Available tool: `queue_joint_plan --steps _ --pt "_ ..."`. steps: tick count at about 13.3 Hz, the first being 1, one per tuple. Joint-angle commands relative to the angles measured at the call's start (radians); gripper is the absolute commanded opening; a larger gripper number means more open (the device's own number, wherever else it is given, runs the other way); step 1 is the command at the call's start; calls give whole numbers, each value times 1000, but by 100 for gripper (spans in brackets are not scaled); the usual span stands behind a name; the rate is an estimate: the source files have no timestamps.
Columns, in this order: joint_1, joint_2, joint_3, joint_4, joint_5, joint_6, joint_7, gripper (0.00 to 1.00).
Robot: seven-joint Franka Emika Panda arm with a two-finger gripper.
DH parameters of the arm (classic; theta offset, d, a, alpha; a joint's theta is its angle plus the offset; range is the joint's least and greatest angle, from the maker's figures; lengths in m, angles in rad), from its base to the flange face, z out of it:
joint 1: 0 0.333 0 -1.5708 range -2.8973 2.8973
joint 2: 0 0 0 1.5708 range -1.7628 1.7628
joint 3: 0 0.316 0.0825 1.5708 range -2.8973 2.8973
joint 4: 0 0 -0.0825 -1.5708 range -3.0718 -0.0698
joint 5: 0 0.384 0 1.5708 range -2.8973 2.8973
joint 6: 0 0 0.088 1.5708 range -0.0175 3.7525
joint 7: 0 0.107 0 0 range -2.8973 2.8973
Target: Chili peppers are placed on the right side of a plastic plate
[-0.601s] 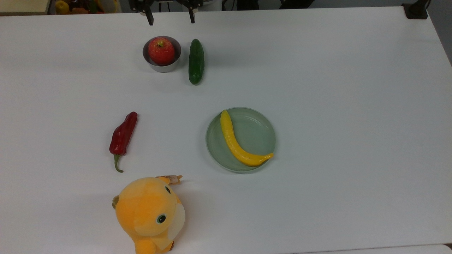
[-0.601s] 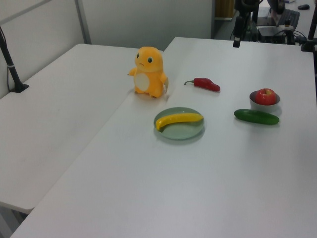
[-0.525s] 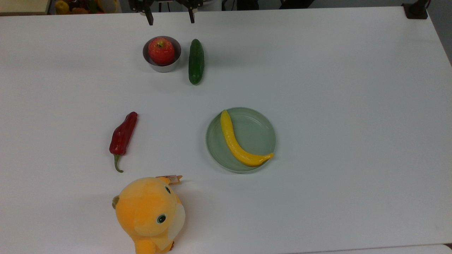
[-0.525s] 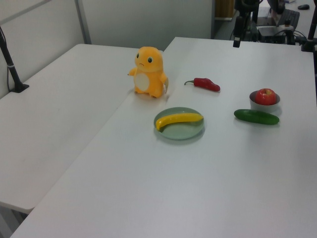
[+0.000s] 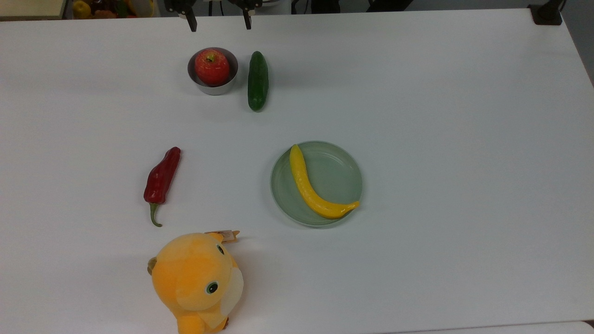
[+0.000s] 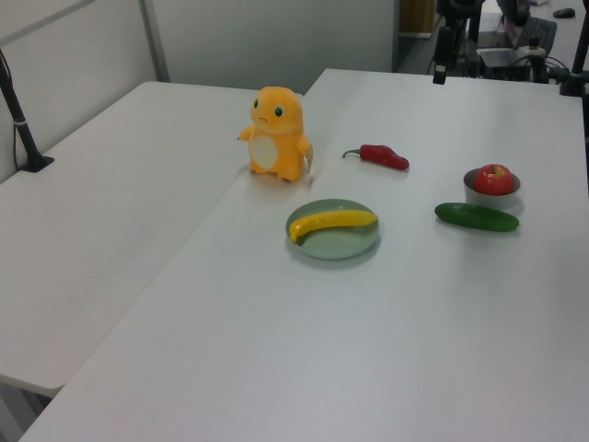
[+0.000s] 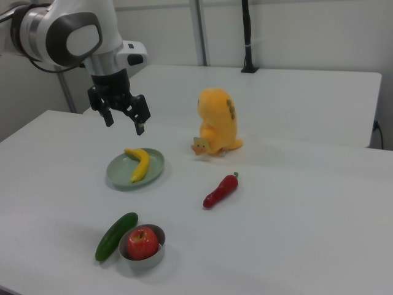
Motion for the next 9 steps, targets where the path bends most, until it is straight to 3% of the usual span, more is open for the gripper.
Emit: queue_joint_plan --steps 1,5,7,9 --pt "-10 9 -11 21 21 8 -2 100" --pt "-43 63 -26 53 12 42 -29 100" --pt "-45 124 -67 72 15 177 -31 100" --pt "-74 188 -73 72 15 295 -37 100"
